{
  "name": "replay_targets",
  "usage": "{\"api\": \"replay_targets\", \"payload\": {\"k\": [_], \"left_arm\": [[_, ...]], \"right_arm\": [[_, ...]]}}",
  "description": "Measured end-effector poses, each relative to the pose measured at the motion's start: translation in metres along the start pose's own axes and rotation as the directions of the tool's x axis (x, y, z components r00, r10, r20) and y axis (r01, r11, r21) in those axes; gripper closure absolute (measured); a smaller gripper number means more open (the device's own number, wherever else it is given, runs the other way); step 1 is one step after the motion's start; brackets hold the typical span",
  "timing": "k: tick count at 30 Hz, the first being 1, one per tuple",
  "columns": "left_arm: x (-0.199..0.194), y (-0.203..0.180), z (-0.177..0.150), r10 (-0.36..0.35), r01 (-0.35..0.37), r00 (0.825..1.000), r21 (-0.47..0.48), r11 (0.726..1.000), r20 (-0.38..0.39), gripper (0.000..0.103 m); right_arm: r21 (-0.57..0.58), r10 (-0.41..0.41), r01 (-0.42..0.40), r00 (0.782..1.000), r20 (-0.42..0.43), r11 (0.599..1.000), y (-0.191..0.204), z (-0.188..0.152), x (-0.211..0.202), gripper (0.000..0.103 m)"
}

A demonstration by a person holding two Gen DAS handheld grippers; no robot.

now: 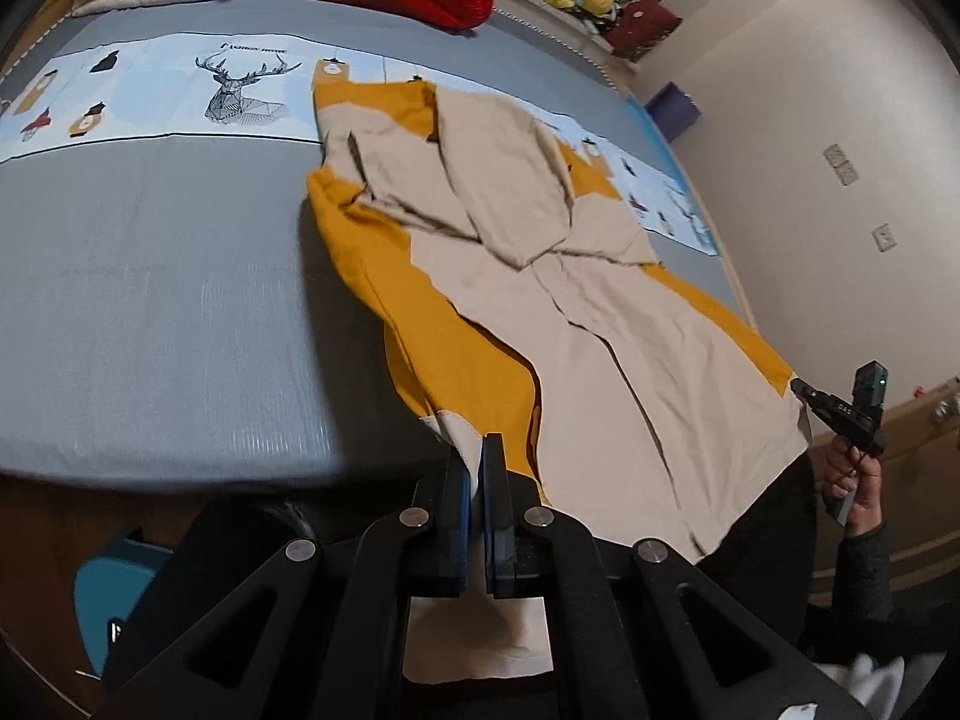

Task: Fold large clothes
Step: 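Lift the hem with both grippers, fold it toward the collar, release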

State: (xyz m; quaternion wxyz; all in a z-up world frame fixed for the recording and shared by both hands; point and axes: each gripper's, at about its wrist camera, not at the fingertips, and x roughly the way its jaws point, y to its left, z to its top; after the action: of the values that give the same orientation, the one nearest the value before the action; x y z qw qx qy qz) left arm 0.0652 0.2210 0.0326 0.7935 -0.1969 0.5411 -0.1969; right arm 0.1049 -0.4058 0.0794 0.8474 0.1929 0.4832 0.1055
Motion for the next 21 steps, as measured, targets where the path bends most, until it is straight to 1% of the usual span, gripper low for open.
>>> {"api": "replay_targets", "payload": {"k": [3, 5, 7, 9, 11, 13, 14, 15, 16, 17, 19, 21], "left_arm": [[-0.009, 0.002, -0.004, -0.034, 0.034, 0.999, -0.001, 0.999, 0.007, 0.101], [-0.007, 0.005, 0.004, -0.046, 0.046, 0.999, -0.012, 0.999, 0.023, 0.101], [0.002, 0.01, 0.02, -0.035, 0.036, 0.998, -0.024, 0.999, 0.052, 0.101], [0.014, 0.018, 0.04, -0.03, 0.034, 0.997, -0.042, 0.999, 0.076, 0.101], [0.032, 0.031, 0.067, -0.034, 0.043, 0.994, -0.076, 0.996, 0.103, 0.101], [0.053, 0.045, 0.097, -0.01, 0.024, 0.991, -0.108, 0.994, 0.131, 0.101], [0.065, 0.054, 0.11, -0.008, 0.027, 0.99, -0.137, 0.99, 0.138, 0.101], [0.076, 0.062, 0.121, -0.004, 0.026, 0.99, -0.159, 0.987, 0.14, 0.101], [0.089, 0.07, 0.134, 0.012, 0.014, 0.99, -0.178, 0.984, 0.142, 0.101], [0.103, 0.078, 0.145, 0.028, 0.001, 0.989, -0.2, 0.98, 0.143, 0.101], [0.131, 0.09, 0.162, 0.063, -0.033, 0.992, -0.25, 0.968, 0.112, 0.101], [0.148, 0.089, 0.173, 0.1, -0.077, 0.991, -0.236, 0.969, 0.086, 0.101]], "right_arm": [[0.014, 0.013, -0.013, 1.0, 0.026, 1.0, -0.004, -0.007, -0.022, 0.1], [0.027, 0.018, -0.019, 0.999, 0.048, 0.999, -0.009, -0.003, -0.026, 0.1], [0.038, 0.001, -0.003, 0.998, 0.062, 0.999, -0.015, 0.011, -0.016, 0.1], [0.061, 0.004, -0.008, 0.998, 0.067, 0.998, -0.021, 0.029, 0.001, 0.1], [0.055, -0.011, 0.007, 0.997, 0.076, 0.998, -0.023, 0.055, 0.026, 0.1], [0.044, -0.021, 0.017, 0.996, 0.089, 0.999, -0.023, 0.085, 0.054, 0.1], [0.029, -0.034, 0.031, 0.995, 0.096, 0.999, -0.023, 0.105, 0.074, 0.1], [0.026, -0.048, 0.046, 0.994, 0.097, 0.999, -0.024, 0.117, 0.088, 0.1], [0.027, -0.071, 0.069, 0.993, 0.09, 0.997, -0.026, 0.135, 0.111, 0.1], [0.026, -0.082, 0.08, 0.993, 0.082, 0.996, -0.027, 0.147, 0.128, 0.1], [0.028, -0.106, 0.105, 0.992, 0.067, 0.994, -0.031, 0.17, 0.17, 0.1], [0.021, -0.139, 0.138, 0.989, 0.046, 0.99, -0.035, 0.18, 0.205, 0.1]]}}
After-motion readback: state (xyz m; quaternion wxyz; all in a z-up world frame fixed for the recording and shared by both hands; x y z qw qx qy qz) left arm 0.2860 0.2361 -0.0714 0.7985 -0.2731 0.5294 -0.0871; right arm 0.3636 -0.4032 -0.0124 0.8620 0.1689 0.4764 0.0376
